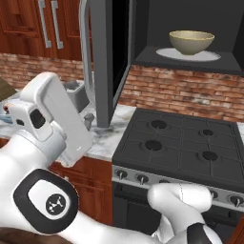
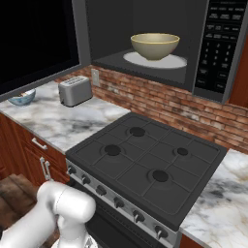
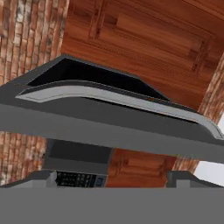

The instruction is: Place the bowl containing the garlic and chicken drumstick in the microwave. Close the microwave door and press the start button to microwave the meal.

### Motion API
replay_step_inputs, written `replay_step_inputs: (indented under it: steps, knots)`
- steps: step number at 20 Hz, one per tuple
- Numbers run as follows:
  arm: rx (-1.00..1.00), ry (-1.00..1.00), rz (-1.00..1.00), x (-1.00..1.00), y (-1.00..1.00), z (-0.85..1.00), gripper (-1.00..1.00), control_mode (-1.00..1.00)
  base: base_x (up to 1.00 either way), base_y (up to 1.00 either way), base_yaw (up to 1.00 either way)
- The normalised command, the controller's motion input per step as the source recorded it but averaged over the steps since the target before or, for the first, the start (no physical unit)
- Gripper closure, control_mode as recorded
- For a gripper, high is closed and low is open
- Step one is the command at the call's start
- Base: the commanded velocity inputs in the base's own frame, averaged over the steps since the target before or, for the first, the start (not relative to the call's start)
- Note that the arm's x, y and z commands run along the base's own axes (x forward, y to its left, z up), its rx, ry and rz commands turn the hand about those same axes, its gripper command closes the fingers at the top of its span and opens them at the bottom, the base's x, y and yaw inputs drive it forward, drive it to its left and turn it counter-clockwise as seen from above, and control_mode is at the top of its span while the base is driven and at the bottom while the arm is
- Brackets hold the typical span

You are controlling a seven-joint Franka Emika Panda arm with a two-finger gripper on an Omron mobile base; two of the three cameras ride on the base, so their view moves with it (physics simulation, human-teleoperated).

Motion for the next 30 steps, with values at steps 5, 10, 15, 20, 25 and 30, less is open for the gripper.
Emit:
replay_step_inputs:
  steps: [5, 10, 15, 20, 25, 30]
  knots:
    - [0.0, 0.01, -0.09, 0.58, 0.18, -0.1, -1.0, -1.0, 0.0, 0.0, 0.0]
    - [-0.02, 0.0, -0.08, 0.45, 0.28, -0.08, -1.0, -1.0, 0.0, 0.0, 0.0]
    - [-0.02, 0.0, -0.09, 0.39, 0.28, -0.07, -1.0, -1.0, 0.0, 0.0, 0.0]
    - [0.0, 0.0, -0.13, 0.4, 0.19, 0.0, -1.0, -1.0, 0.0, 0.0, 0.0]
    - [0.0, 0.0, -0.17, 0.41, 0.02, 0.0, -1.0, -1.0, 0.0, 0.0, 0.0]
    - [0.0, 0.0, -0.18, 0.47, 0.0, 0.0, -1.0, -1.0, 0.0, 0.0, 0.0]
